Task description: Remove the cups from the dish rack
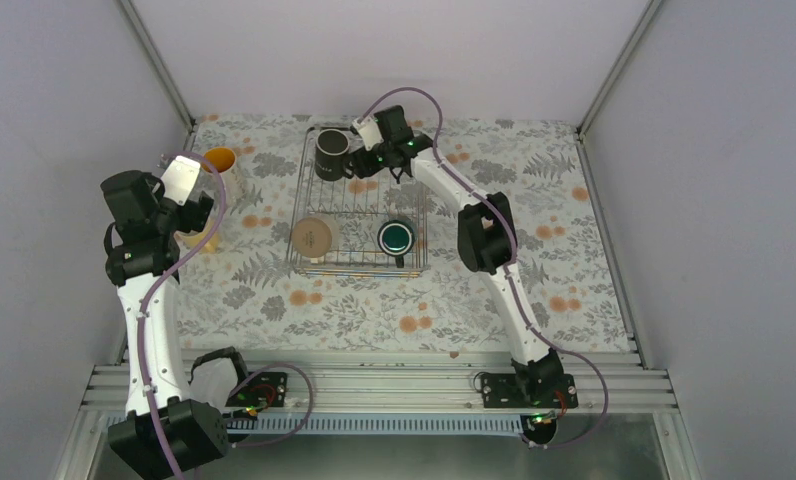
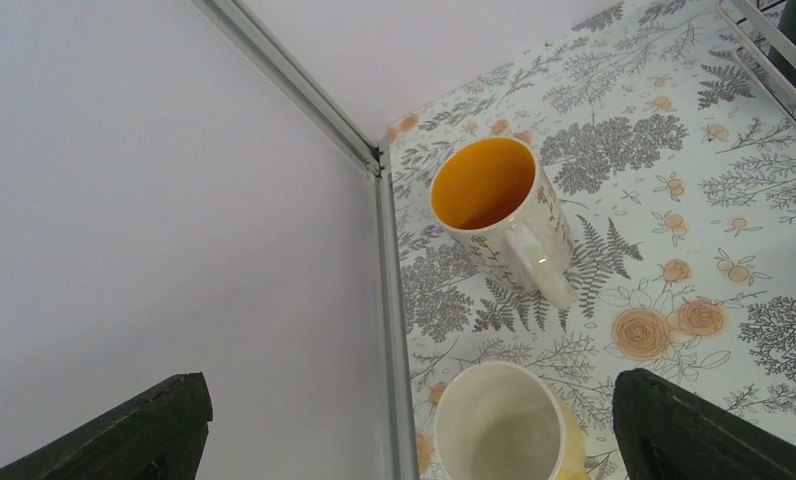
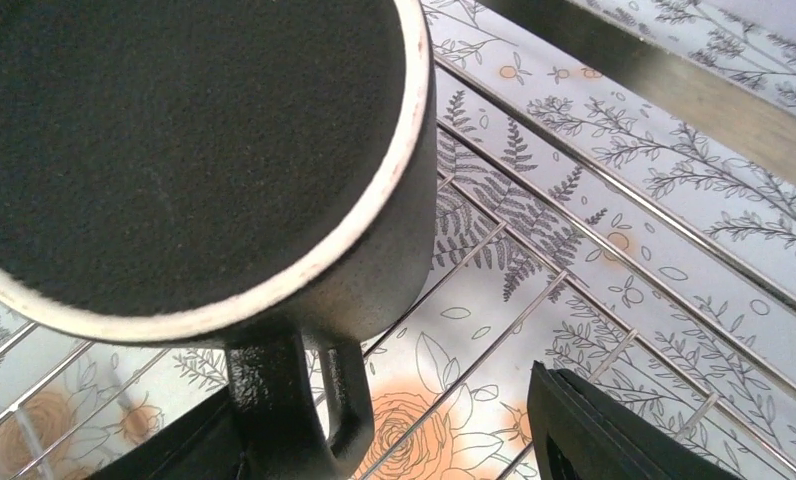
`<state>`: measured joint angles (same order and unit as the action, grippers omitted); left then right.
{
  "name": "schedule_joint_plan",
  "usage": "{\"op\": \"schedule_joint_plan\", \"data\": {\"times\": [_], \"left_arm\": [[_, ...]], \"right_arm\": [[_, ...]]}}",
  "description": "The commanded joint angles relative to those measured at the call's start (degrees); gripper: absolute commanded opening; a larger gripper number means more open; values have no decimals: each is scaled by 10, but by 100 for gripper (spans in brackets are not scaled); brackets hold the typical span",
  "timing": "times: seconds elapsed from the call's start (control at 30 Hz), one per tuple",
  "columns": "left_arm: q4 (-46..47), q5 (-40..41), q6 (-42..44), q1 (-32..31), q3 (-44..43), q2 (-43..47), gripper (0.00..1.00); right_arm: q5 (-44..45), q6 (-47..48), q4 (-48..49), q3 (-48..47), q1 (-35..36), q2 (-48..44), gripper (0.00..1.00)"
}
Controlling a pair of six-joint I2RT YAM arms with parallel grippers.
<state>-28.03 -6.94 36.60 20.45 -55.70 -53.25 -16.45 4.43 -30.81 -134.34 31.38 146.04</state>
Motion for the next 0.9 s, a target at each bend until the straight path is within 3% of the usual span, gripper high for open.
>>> {"op": "schedule_joint_plan", "data": {"times": [0.0, 0.33, 0.6, 0.87], "left_arm": [[-5, -12, -12, -1, -16, 10, 100], [-11, -3, 6, -1, -11, 28, 100], [-11, -7, 4, -1, -5, 30, 100], [-9, -31, -14, -1, 12, 32, 100]], "right_arm": [[-70, -4, 11, 4, -3, -12, 66], [-126, 10, 4, -15, 3, 6, 62], [-103, 16, 8, -14, 15, 10, 53], [-60, 33, 10, -18, 23, 12, 36]]}}
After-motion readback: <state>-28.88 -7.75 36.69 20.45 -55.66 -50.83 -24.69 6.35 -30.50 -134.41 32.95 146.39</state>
